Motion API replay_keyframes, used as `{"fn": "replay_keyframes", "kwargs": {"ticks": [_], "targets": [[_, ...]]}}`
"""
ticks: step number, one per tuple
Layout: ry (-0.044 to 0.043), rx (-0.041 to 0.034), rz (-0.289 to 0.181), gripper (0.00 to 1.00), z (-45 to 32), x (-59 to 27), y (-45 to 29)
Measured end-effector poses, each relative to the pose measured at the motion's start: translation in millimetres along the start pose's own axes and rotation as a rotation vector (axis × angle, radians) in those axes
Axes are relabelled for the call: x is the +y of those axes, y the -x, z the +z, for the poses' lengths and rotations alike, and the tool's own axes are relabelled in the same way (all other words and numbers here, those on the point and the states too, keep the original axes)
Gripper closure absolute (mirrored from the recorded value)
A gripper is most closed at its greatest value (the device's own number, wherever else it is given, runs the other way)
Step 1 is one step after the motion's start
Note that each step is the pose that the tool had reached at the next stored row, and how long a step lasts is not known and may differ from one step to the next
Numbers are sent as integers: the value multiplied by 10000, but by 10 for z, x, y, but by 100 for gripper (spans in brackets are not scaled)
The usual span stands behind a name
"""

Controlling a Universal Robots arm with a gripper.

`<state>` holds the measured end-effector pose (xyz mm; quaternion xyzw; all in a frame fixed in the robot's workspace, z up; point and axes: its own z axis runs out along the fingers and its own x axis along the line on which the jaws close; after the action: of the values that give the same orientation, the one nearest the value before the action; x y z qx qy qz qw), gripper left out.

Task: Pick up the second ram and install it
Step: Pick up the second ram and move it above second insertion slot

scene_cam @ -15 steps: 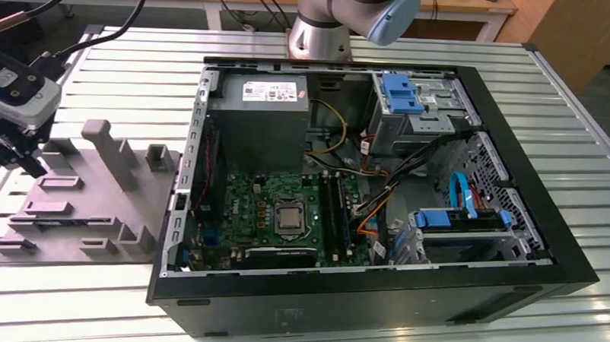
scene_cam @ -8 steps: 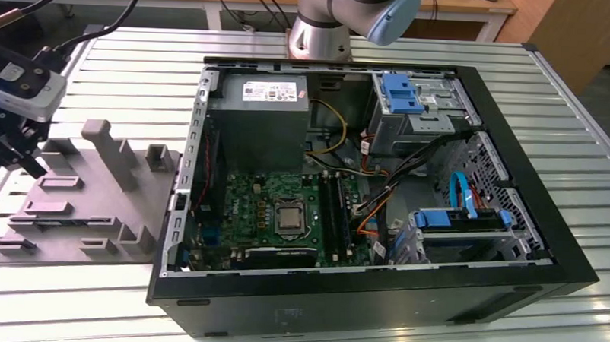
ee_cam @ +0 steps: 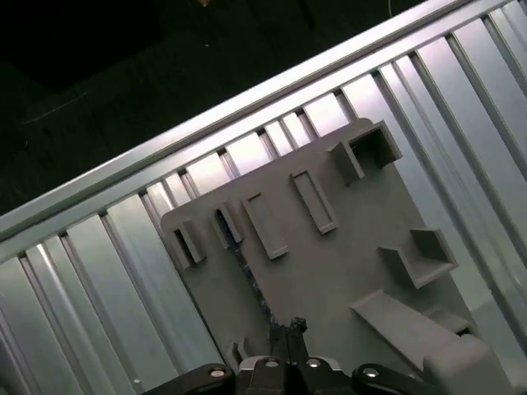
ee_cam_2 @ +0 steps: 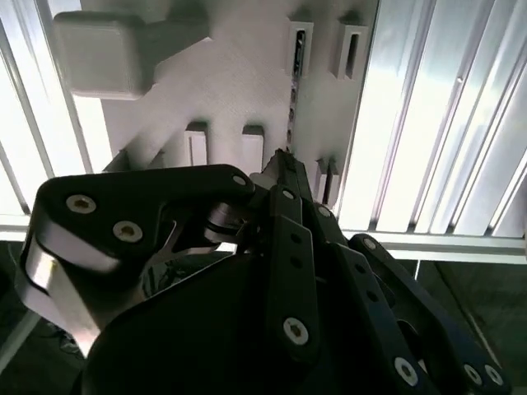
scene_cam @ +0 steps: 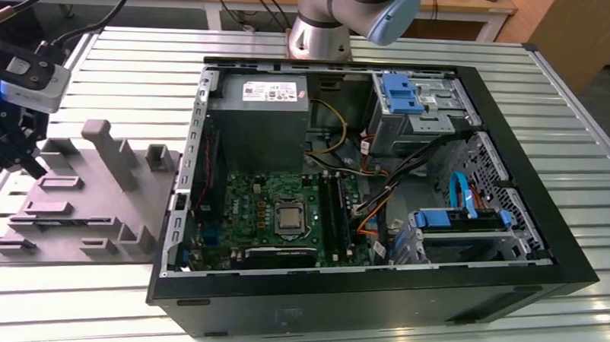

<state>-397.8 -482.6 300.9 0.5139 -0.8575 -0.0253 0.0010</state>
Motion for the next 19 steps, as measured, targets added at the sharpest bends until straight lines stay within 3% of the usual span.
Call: {"fn": "replay_keyframes", "kwargs": {"ticks": [19], "targets": [[84, 153, -3457, 89, 50, -3, -1]]}}
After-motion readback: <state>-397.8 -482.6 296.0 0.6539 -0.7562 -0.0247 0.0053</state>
